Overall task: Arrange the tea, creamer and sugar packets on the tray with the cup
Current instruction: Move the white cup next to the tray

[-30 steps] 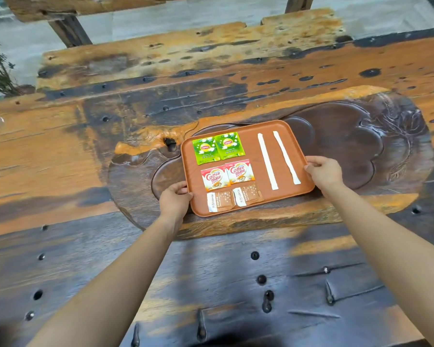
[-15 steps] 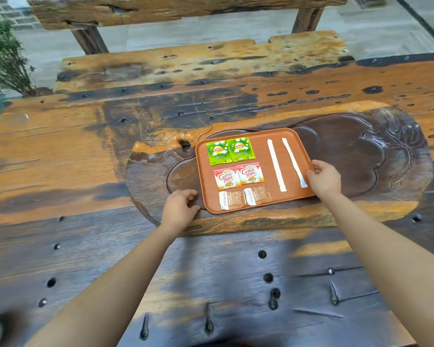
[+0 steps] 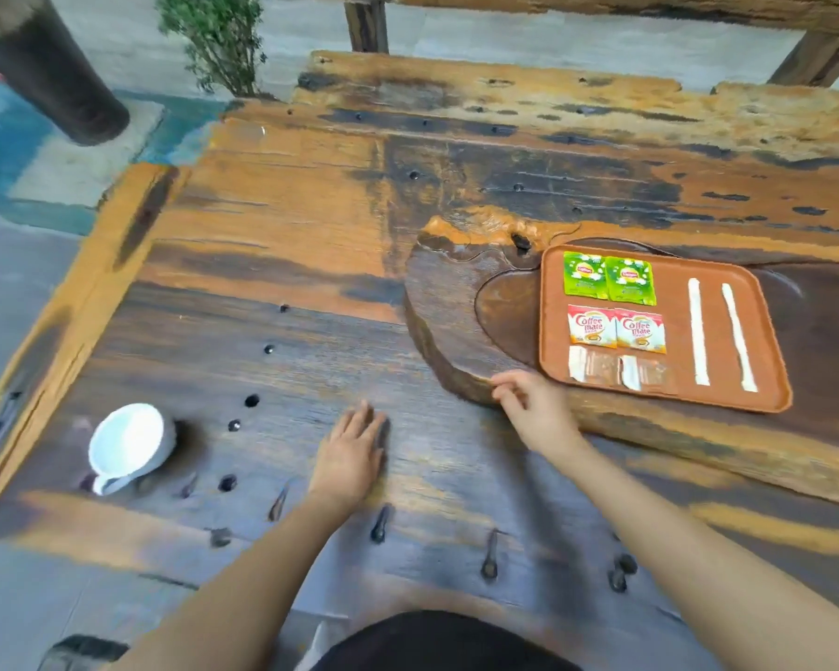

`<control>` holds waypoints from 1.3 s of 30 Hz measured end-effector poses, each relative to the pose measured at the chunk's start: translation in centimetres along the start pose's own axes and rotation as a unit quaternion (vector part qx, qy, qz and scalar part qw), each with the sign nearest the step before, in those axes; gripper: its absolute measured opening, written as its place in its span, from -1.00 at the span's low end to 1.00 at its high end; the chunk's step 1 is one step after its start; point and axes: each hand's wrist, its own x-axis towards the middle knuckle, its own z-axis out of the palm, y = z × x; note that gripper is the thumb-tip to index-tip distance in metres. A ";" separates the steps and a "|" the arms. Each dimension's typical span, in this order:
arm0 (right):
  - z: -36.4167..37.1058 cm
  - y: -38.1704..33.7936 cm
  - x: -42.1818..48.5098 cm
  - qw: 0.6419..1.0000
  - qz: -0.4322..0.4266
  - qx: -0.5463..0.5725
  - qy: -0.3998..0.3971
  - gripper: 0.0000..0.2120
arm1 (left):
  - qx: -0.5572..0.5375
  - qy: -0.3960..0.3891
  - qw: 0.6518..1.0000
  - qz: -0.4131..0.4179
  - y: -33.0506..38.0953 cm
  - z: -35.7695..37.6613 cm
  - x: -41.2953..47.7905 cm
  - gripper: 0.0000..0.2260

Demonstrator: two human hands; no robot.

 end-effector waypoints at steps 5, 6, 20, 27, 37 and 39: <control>8.7 -4.3 0.8 0.989 -0.040 -0.085 -0.117 -0.75 | 0.026 -0.018 0.998 -0.062 -5.3 1.4 -4.8 -0.50; 10.3 -5.2 1.0 0.983 -0.046 -0.116 -0.131 -0.72 | 0.023 -0.013 0.997 -0.075 -6.4 1.5 -5.6 -0.49; 24.2 -9.9 0.7 0.927 -0.085 -0.337 -0.142 -0.35 | -0.292 0.231 0.853 -0.367 -20.4 0.1 -12.3 -0.52; 24.8 -9.1 0.4 0.916 -0.101 -0.374 -0.103 -0.33 | -0.519 0.251 0.735 -0.357 -24.9 -3.6 -10.3 -0.76; 22.2 -7.3 0.3 0.901 -0.168 -0.380 -0.124 -0.42 | -0.611 0.149 0.720 -0.294 -25.8 -3.8 -9.7 -0.83; 20.8 -6.1 0.1 0.896 -0.178 -0.386 -0.126 -0.45 | -0.619 0.151 0.714 -0.290 -25.3 -3.9 -9.5 -0.82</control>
